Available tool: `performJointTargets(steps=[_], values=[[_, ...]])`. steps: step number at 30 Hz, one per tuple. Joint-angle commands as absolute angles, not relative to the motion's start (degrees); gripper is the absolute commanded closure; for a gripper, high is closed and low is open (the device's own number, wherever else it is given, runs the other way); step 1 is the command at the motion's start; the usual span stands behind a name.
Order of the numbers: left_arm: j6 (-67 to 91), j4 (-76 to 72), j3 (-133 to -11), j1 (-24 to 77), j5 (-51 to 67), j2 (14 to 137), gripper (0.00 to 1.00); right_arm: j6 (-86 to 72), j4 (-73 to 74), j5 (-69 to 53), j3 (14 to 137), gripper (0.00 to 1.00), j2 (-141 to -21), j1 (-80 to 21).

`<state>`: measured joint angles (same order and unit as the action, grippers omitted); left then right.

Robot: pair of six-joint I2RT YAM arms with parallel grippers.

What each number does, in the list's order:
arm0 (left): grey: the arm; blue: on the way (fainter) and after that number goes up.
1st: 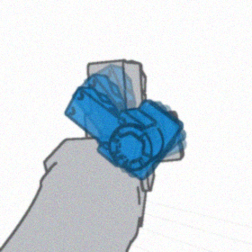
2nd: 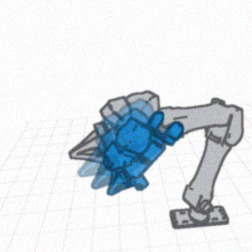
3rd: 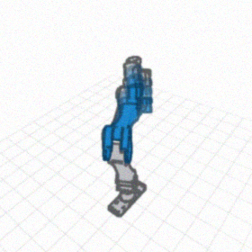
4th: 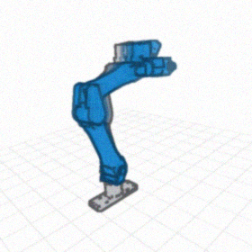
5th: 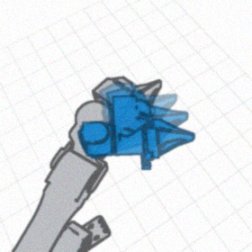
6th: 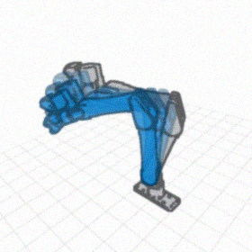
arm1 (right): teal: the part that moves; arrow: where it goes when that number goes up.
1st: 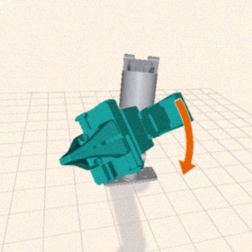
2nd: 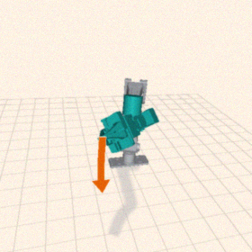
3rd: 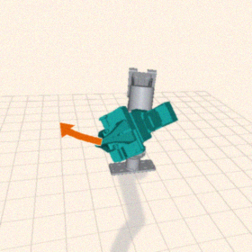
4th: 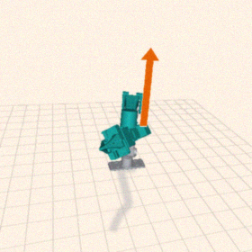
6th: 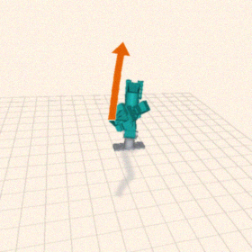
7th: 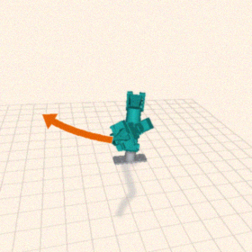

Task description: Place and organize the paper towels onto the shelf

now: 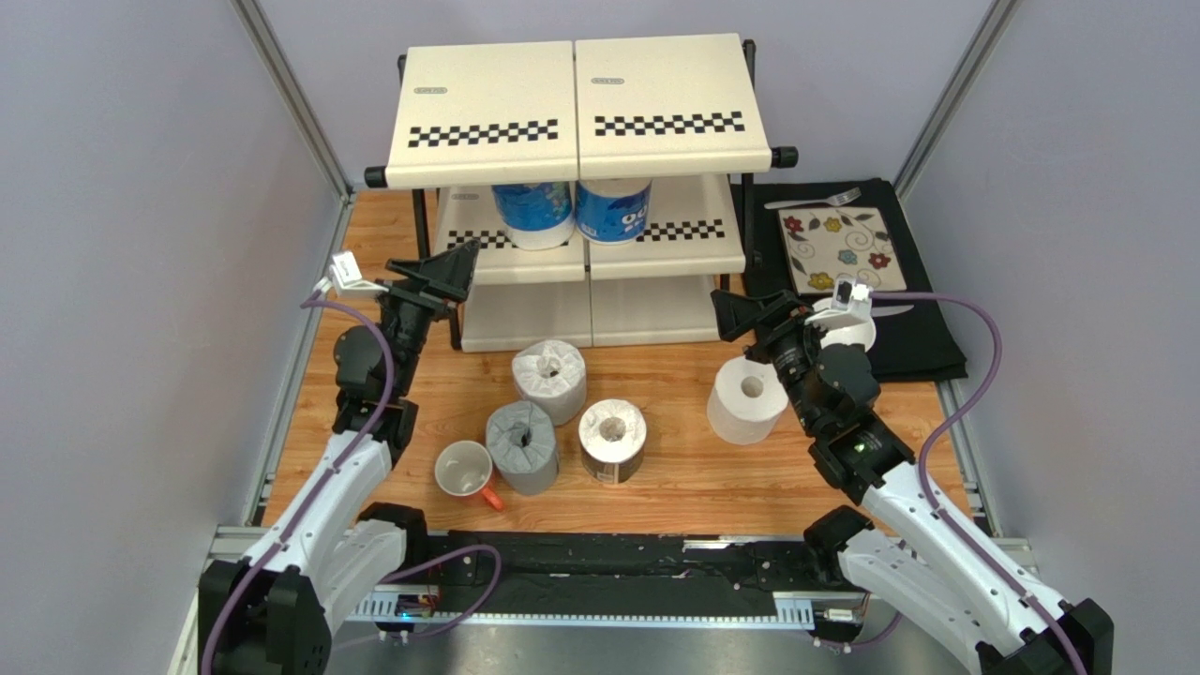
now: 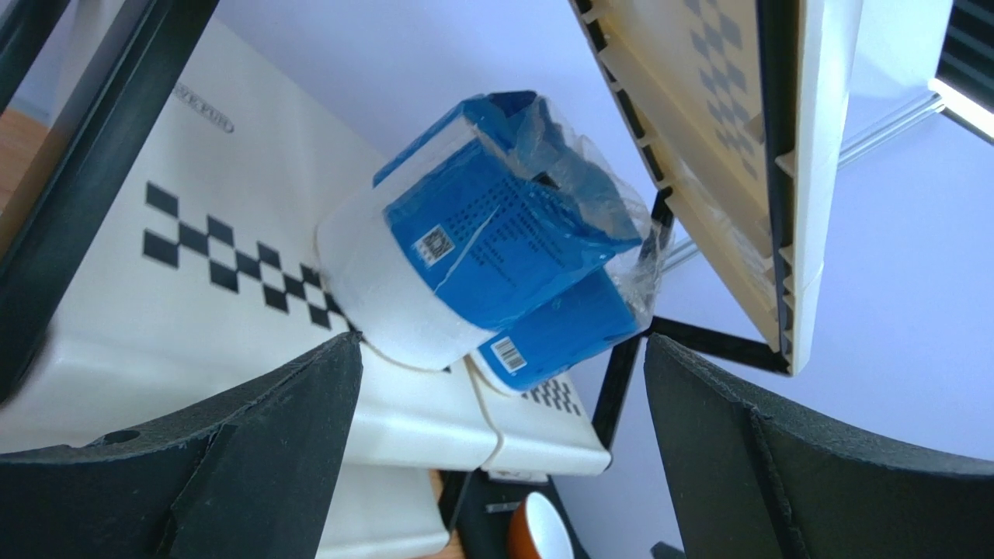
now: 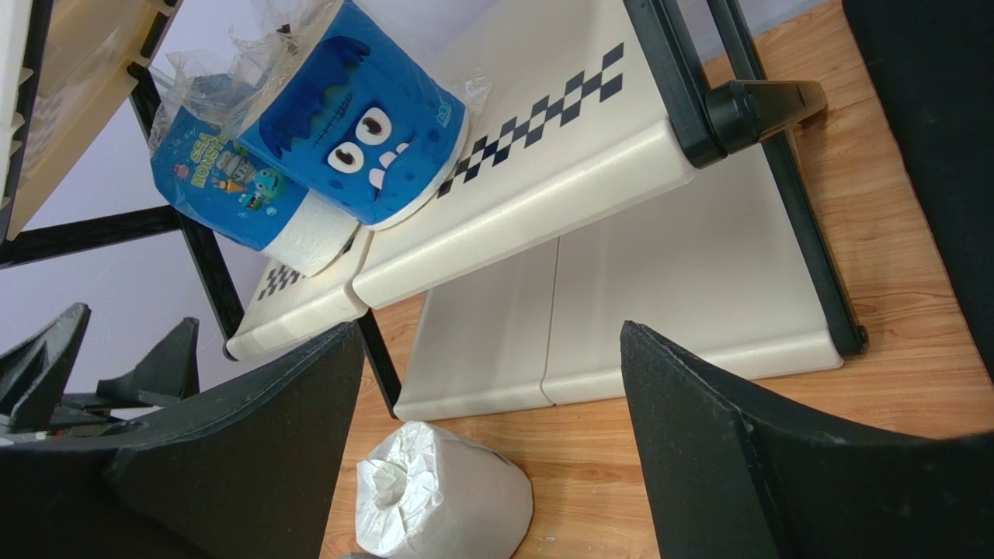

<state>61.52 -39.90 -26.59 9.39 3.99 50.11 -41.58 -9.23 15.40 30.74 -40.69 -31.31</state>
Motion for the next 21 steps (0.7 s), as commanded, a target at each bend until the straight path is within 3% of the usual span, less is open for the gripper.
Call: performJointTargets(steps=[1,21], values=[[63.3,-47.2,-32.4,9.6,3.3,52.9,0.01,-41.8,-9.2,16.3,30.2,0.16,-39.1,-31.4],[65.9,-56.7,-38.6,9.6,1.1,68.8,0.01,-41.8,-10.8,17.0,28.2,0.15,-39.3,-30.6]])
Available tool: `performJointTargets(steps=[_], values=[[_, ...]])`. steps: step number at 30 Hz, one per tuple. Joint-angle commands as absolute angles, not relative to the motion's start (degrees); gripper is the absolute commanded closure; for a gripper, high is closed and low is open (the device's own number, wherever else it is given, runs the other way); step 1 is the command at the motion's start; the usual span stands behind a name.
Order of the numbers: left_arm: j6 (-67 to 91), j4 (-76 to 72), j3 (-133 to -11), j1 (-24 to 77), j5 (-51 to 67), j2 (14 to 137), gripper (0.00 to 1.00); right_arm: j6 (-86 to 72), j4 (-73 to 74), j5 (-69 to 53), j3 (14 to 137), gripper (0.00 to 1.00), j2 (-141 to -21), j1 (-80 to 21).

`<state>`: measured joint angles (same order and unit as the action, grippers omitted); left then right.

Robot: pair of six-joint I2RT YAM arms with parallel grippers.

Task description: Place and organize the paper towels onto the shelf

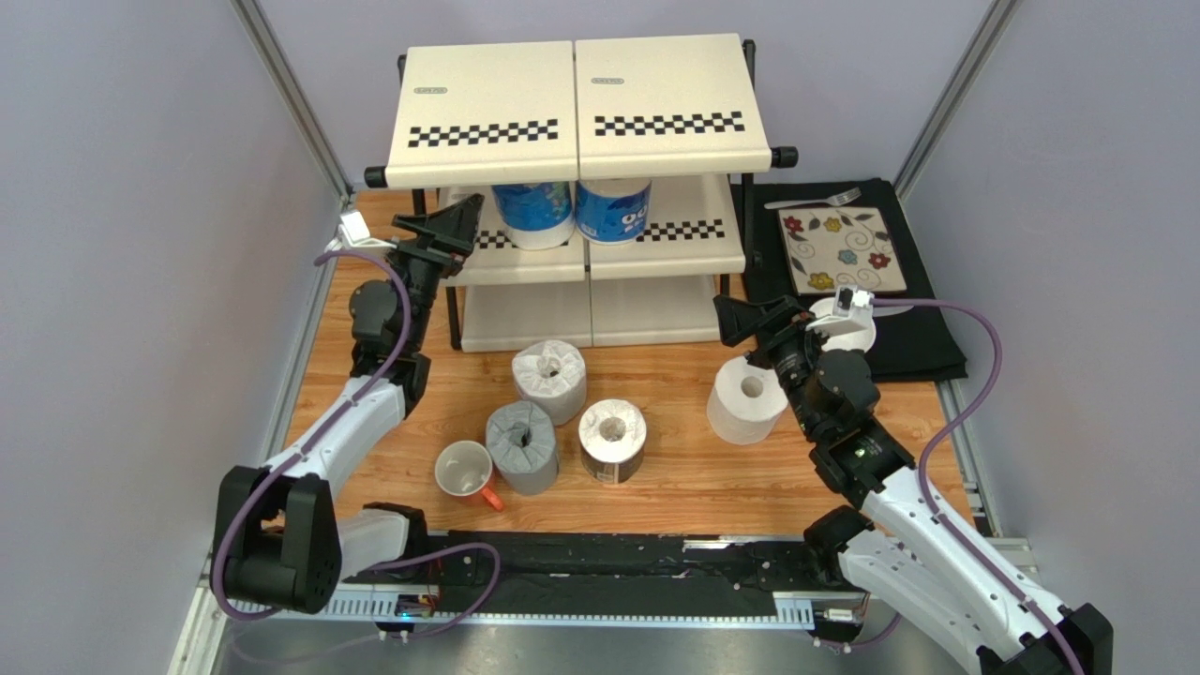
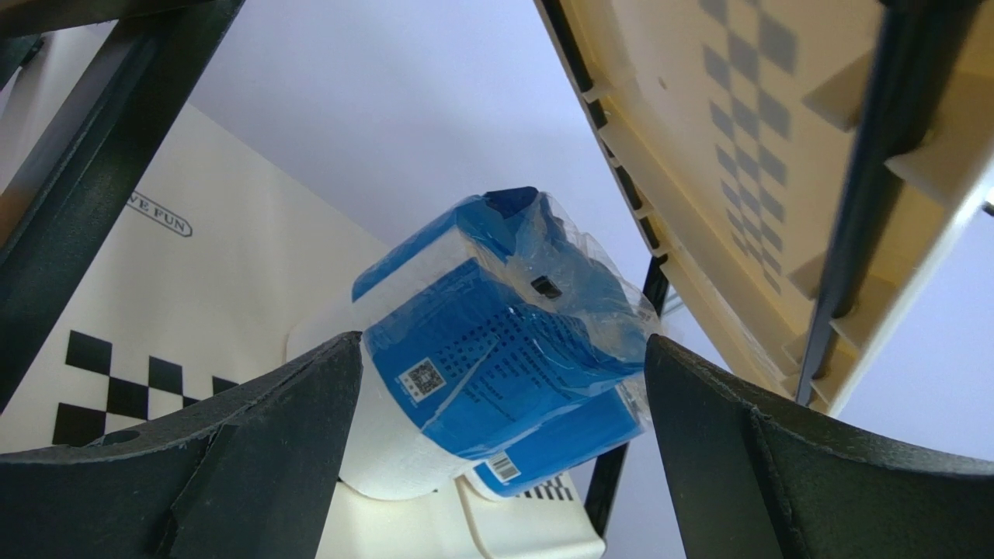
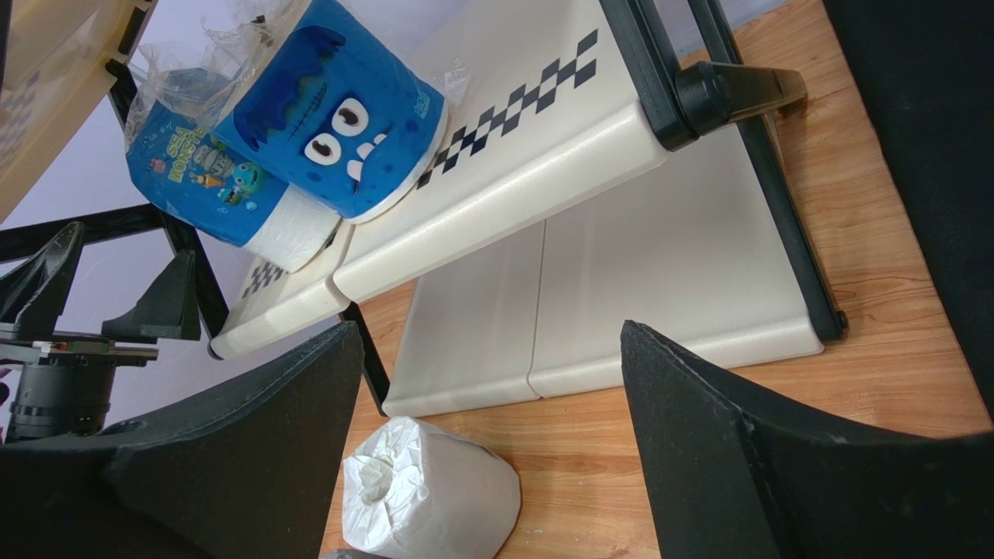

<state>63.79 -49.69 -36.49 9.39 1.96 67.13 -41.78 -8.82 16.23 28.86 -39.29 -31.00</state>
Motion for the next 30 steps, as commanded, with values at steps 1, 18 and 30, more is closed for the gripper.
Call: performJointTargets(steps=[1,18,30], values=[[66.3,-57.7,-38.9,9.6,1.1,69.8,0.01,-41.8,-10.8,17.0,28.2,0.15,-39.5,-30.3],[68.5,-60.6,-46.1,10.7,1.6,80.1,0.01,-41.6,-11.5,16.3,27.6,0.15,-40.5,-29.1],[68.2,-62.0,-48.6,13.5,1.2,84.2,0.01,-41.7,-11.2,15.4,26.8,0.15,-39.7,-27.6]])
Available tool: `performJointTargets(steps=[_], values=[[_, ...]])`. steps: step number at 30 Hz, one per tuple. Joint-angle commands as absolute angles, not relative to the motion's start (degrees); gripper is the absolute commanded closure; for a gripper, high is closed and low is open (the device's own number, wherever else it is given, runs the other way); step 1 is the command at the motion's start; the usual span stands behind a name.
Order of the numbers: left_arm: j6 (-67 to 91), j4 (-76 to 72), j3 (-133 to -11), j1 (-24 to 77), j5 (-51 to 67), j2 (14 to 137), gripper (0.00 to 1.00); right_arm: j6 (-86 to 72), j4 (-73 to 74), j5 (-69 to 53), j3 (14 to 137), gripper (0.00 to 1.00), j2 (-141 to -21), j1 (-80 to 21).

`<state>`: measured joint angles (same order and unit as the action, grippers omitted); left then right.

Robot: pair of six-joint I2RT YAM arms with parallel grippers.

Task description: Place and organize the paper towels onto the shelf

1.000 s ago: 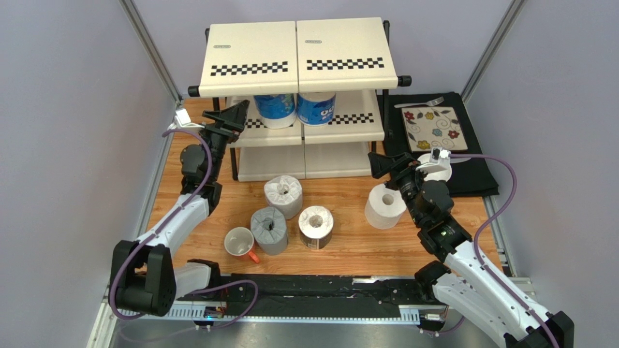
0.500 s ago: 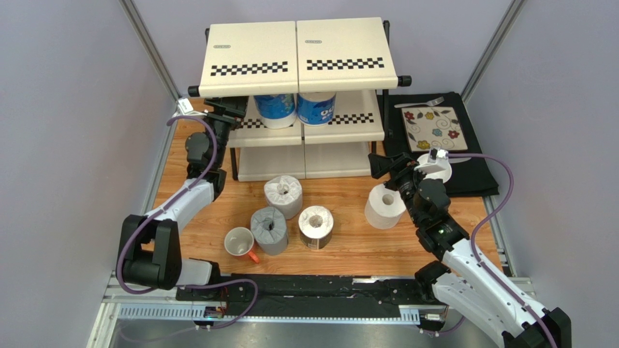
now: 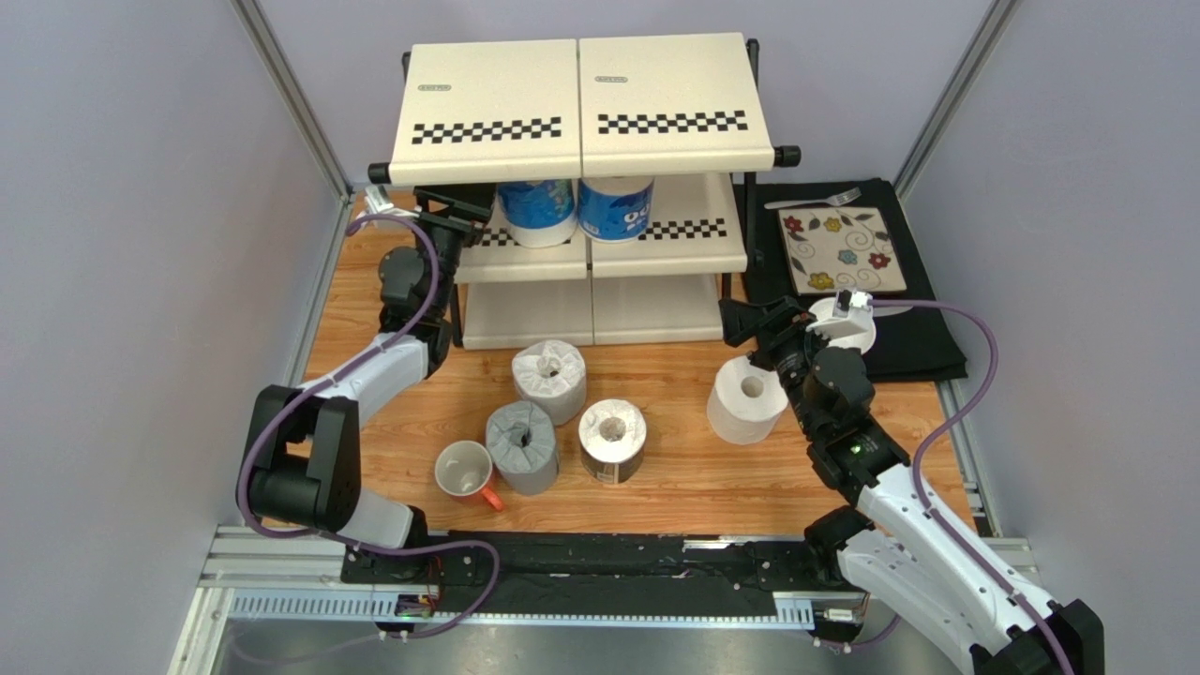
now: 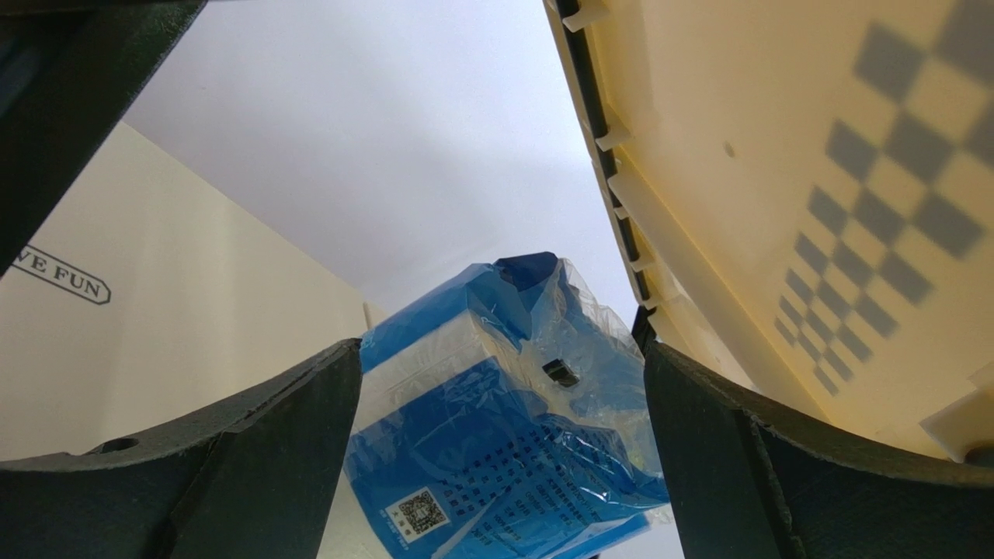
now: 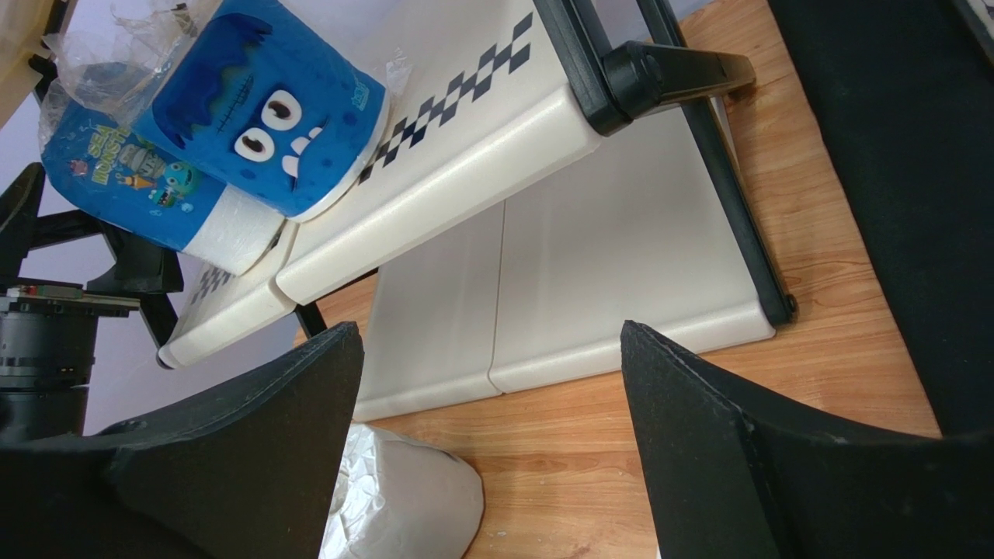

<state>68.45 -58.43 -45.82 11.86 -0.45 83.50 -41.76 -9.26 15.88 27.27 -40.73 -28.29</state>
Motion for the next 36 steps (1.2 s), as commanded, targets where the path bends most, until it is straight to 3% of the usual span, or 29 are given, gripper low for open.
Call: performJointTargets(steps=[1,11,24,36], values=[[68.2,-62.1,-48.6,13.9,1.2,84.4,0.01,-41.7,-11.2,15.4,26.7,0.15,-39.6,-27.6],[69.1,-64.5,-47.3,16.0,0.1,83.8,0.01,-41.9,-10.5,14.9,26.3,0.15,-38.8,-27.0],[69.5,-71.7,-39.0,19.3,-12.2,80.5,0.01,-42.1,-9.8,14.4,26.1,0.15,-38.1,-26.5],[69.7,-73.7,-43.1,21.5,-11.3,85.7,0.01,-41.6,-8.5,14.4,26.1,0.15,-36.7,-26.0]])
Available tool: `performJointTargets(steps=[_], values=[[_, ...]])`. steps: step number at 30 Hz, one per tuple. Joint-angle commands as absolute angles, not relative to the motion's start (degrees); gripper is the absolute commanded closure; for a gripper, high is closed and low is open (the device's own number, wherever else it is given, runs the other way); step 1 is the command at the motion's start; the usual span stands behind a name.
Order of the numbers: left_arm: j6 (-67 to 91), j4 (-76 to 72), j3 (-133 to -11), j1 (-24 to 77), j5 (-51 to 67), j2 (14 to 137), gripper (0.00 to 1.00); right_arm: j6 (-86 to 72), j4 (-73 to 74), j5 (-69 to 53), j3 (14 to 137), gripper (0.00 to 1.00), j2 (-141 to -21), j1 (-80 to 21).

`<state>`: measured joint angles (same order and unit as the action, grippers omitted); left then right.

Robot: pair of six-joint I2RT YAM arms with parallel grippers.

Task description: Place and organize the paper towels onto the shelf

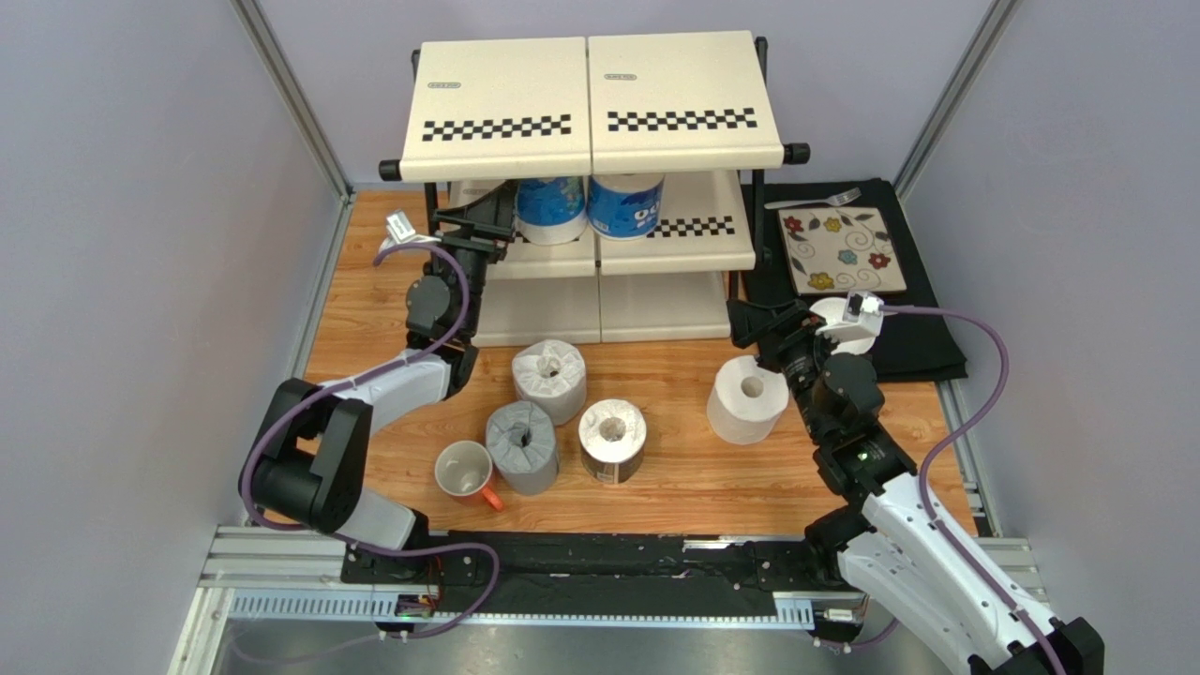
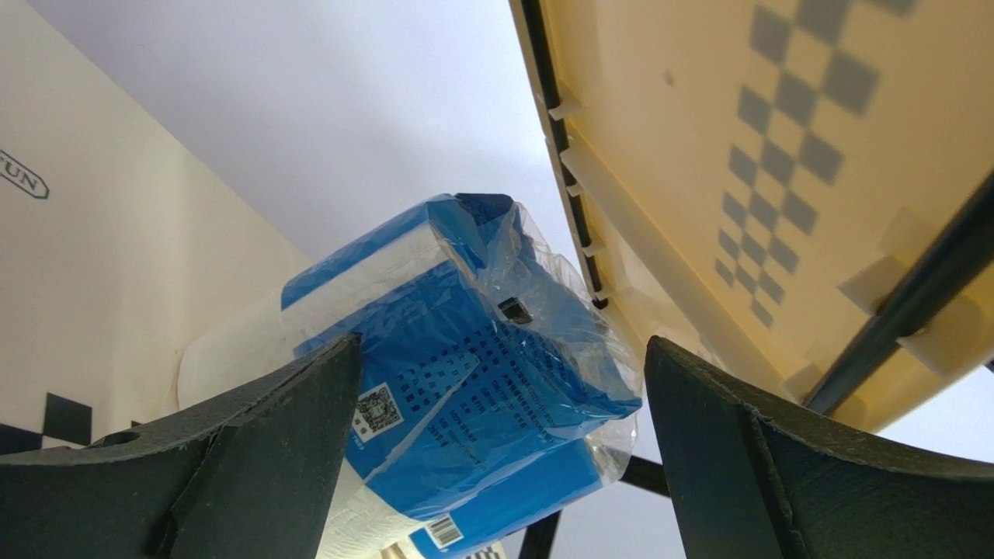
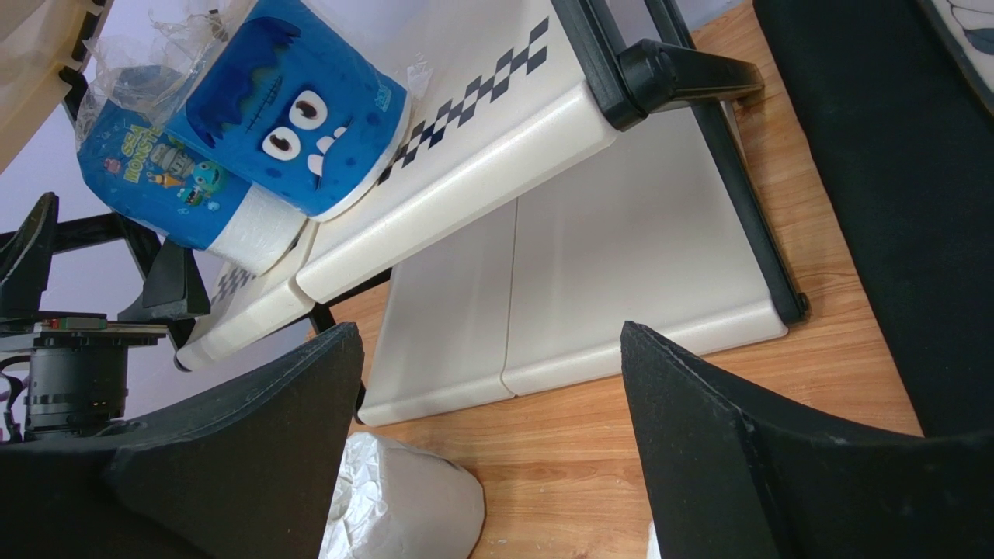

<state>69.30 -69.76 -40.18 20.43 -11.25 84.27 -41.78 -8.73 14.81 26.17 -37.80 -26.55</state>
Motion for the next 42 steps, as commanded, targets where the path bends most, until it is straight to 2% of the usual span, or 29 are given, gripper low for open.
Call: performJointTargets(steps=[1,27,42], values=[[69.7,-73.7,-43.2,21.6,-11.3,85.9,0.01,-41.7,-8.4,14.4,26.1,0.15,-36.7,-25.9],[69.7,-75.5,-43.6,22.5,-10.4,86.0,0.01,-42.1,-7.9,13.8,26.2,0.15,-36.1,-25.3],[64.9,-73.4,-34.3,22.0,-12.0,75.2,0.01,-42.7,-7.9,13.4,25.8,0.15,-35.8,-25.4]])
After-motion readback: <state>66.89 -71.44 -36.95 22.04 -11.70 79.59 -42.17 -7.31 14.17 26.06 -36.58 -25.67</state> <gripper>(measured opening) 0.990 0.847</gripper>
